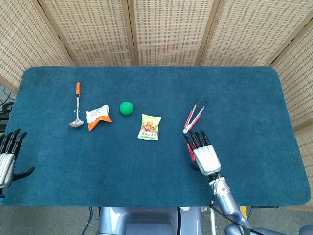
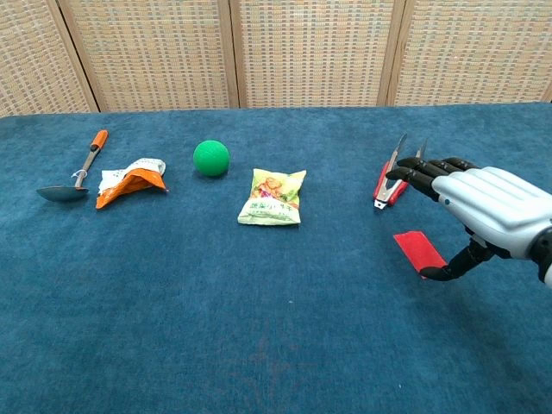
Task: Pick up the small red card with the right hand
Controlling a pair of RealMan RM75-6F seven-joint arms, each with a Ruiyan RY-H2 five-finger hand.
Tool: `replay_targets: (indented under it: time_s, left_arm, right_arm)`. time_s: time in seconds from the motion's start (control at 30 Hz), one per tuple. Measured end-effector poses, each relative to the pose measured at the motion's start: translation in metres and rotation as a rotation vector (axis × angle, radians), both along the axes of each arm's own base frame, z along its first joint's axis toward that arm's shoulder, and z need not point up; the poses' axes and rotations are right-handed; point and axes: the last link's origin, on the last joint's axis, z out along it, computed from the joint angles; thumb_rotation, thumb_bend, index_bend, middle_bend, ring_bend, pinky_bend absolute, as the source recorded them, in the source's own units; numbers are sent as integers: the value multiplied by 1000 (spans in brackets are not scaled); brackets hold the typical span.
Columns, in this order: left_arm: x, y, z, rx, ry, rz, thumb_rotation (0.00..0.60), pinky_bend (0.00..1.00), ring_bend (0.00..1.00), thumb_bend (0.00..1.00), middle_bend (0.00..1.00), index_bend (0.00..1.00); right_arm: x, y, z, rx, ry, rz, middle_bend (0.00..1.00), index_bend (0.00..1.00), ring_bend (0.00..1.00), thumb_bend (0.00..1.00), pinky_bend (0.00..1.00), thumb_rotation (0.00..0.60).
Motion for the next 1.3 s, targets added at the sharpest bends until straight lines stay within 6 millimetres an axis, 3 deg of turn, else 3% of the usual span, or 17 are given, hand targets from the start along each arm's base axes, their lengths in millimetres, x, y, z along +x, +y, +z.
replay_targets:
  time_s: [0.47, 1.3]
  left_arm:
    - [-3, 2, -1, -1, 7, 12, 600, 0, 0, 49, 0, 0]
    - [-1, 2, -3, -14, 11, 8, 600, 0, 0, 50, 0, 0]
  right_arm:
    - [-21, -23, -8, 11, 11, -84, 0, 23, 0, 208, 0, 600]
    - [-31, -24, -14, 32, 31, -121, 0, 25, 0, 227, 0, 600]
